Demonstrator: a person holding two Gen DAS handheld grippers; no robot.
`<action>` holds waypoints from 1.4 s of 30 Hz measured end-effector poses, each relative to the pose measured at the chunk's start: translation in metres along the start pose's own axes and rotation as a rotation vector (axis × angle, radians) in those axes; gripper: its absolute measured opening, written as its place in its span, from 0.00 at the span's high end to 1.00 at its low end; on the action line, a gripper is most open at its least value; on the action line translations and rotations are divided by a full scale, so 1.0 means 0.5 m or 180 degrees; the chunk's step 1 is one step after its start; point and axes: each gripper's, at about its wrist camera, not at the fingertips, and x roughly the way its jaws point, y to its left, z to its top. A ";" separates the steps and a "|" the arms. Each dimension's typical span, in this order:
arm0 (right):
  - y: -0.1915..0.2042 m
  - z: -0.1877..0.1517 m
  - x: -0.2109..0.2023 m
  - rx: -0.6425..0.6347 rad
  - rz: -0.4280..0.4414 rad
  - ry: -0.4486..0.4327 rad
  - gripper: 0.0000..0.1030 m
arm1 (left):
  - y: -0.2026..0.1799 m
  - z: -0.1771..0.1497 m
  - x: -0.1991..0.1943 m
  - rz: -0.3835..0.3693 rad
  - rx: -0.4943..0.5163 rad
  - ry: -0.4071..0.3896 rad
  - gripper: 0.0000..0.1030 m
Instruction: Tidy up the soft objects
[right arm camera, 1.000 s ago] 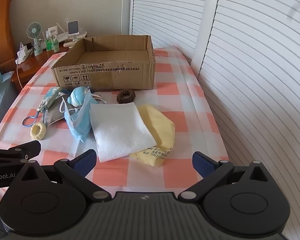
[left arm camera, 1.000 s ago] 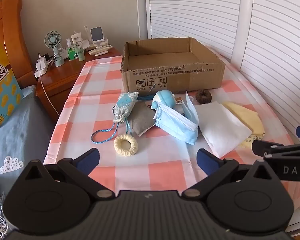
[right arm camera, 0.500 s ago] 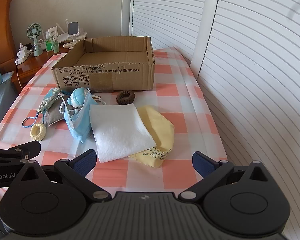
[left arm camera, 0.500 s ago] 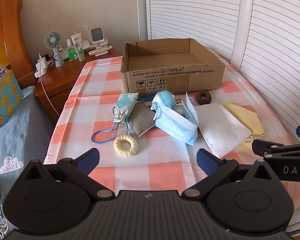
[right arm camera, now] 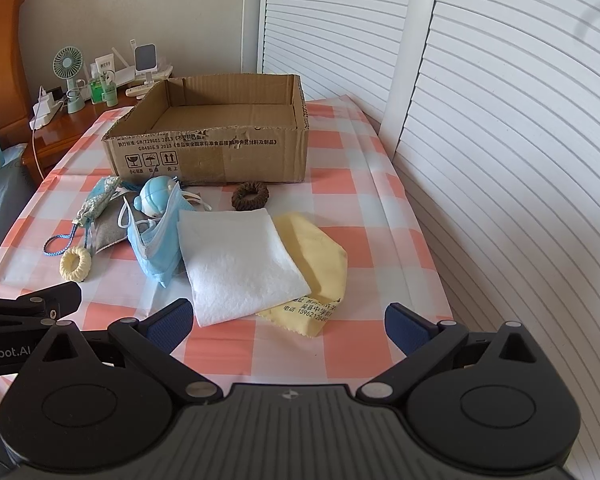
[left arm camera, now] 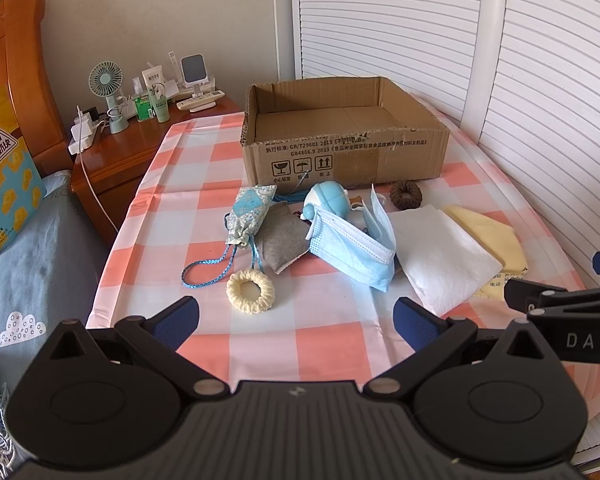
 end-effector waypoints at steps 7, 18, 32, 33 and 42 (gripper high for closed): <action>-0.001 0.001 -0.001 -0.0002 -0.0001 0.0000 0.00 | 0.001 0.000 0.001 -0.0003 -0.0001 0.0001 0.01; 0.001 0.000 -0.003 -0.0005 -0.0005 -0.0006 0.00 | 0.001 0.000 0.000 -0.0004 -0.0005 0.0000 0.01; -0.002 0.002 -0.002 -0.0007 -0.0013 -0.0003 0.00 | 0.002 0.000 0.001 -0.0010 -0.0007 -0.0001 0.01; -0.003 0.002 -0.001 -0.0008 -0.0003 -0.0006 0.00 | 0.002 0.000 0.001 -0.0011 -0.0008 0.0000 0.01; 0.005 0.002 -0.002 -0.0037 0.0069 -0.0046 0.00 | -0.002 0.006 0.008 -0.0003 0.0003 -0.0018 0.01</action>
